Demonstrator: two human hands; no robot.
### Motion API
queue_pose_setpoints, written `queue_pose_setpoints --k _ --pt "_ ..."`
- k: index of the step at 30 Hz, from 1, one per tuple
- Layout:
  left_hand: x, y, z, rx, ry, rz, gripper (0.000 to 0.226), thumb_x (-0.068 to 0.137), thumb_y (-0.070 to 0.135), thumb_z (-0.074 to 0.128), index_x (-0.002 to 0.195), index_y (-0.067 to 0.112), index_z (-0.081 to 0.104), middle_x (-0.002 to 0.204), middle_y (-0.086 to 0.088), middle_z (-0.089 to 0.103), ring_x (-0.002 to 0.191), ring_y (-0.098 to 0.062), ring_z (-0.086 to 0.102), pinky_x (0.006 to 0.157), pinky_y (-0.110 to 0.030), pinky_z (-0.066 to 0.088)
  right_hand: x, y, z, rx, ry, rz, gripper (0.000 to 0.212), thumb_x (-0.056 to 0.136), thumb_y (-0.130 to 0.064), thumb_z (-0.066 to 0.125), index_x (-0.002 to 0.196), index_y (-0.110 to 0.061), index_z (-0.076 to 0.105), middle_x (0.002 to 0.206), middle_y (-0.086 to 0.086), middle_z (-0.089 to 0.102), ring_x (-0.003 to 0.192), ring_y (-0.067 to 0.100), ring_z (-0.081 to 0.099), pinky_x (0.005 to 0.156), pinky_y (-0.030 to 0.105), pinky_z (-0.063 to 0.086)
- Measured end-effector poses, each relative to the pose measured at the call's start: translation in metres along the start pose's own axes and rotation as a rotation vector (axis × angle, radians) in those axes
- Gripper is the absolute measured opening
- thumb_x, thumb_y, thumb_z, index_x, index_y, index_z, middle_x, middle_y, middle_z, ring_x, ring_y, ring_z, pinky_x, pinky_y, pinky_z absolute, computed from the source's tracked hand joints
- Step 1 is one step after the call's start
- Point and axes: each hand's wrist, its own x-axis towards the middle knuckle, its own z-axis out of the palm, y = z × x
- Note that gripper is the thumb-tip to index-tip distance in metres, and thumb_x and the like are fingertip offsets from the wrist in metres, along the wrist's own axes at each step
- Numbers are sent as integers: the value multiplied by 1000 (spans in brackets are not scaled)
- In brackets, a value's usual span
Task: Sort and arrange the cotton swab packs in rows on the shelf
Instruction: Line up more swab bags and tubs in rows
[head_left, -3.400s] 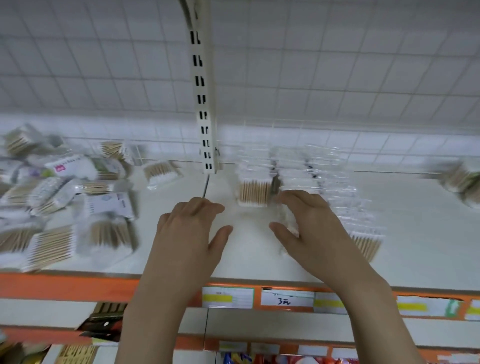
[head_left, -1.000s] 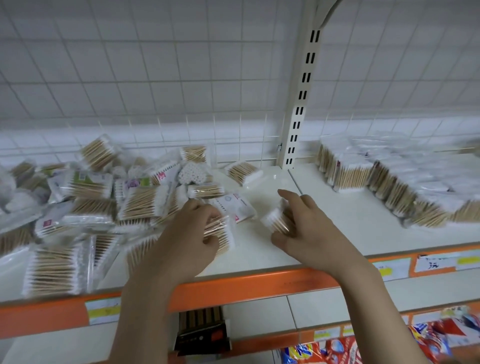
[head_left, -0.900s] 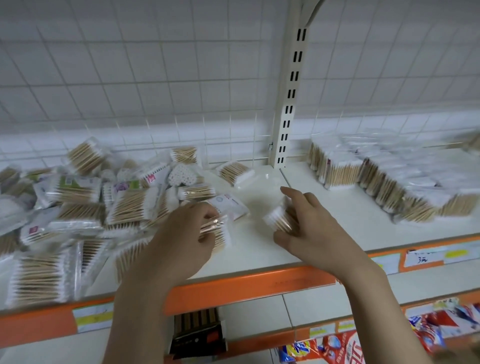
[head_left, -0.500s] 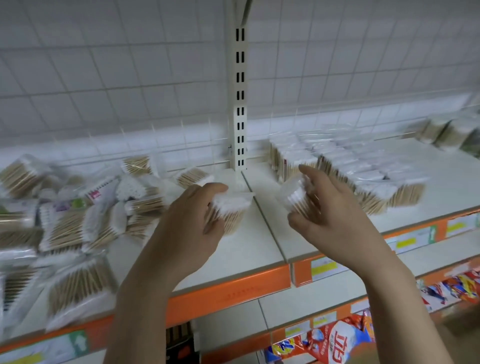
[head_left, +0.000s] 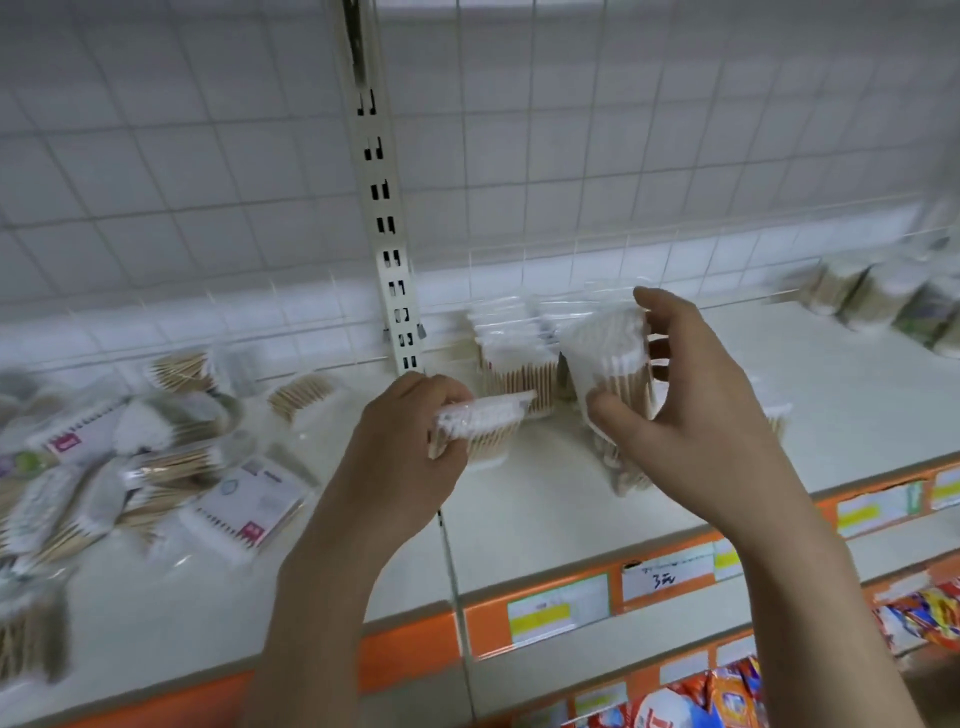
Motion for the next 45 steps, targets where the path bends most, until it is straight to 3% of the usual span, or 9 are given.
queue_pose_setpoints --k 5,11,17,22,26,30,35,40,45 --pt "20 5 35 28 -51 -28 31 82 5 60 109 20 60 99 7 53 93 -12 54 84 -38 51 15 19 -16 -4 17 -16 81 74 -25 64 144 -26 23 131 -11 40 113 5 45 89 14 33" --pt "43 5 66 54 -30 -36 32 83 7 62 113 19 59 96 14 47 88 -10 53 82 -33 52 32 36 -29 -20 -5 -49 77 76 -27 64 144 -25 26 120 -18 36 100 -7 39 80 -1 32" --pt "54 0 86 178 13 -88 31 85 9 62 114 18 60 100 14 42 75 1 43 72 0 28 42 51 -39 7 -20 -65 75 78 -27 66 143 -23 29 120 -18 38 95 -10 40 82 -8 26" --pt "60 5 91 240 42 -172 32 85 9 60 117 18 61 101 9 39 72 -5 47 67 -10 31 46 66 -49 30 -37 -72 75 78 -29 65 143 -26 28 117 -21 38 100 -21 39 82 -7 26" --pt "62 11 89 256 21 -213 34 85 8 61 118 17 62 101 5 43 77 -13 54 76 -25 47 45 79 -58 33 -62 -71 76 78 -31 65 143 -27 27 113 -25 37 99 -25 36 81 -9 24" --pt "60 16 88 284 39 -254 36 83 3 63 117 13 64 106 -3 47 85 -25 57 85 -39 51 43 91 -66 31 -92 -75 77 78 -31 66 144 -25 27 113 -25 36 99 -27 35 82 -9 24" --pt "60 23 96 350 73 -311 35 85 0 58 118 10 63 132 -10 40 83 -26 59 82 -30 46 40 103 -76 39 -121 -88 78 76 -28 67 143 -23 28 113 -20 38 99 -24 36 82 -8 24" --pt "62 30 101 402 103 -321 40 81 -5 58 118 9 61 122 -11 54 103 -33 55 86 -34 43 36 110 -84 53 -156 -98 78 77 -28 68 144 -22 28 114 -18 39 98 -23 37 82 -8 24" --pt "61 38 101 533 76 -370 54 82 5 60 134 16 46 135 -8 46 123 -33 39 100 -44 36 31 112 -86 65 -167 -106 77 77 -26 69 143 -22 29 115 -20 37 99 -25 35 83 -8 23"
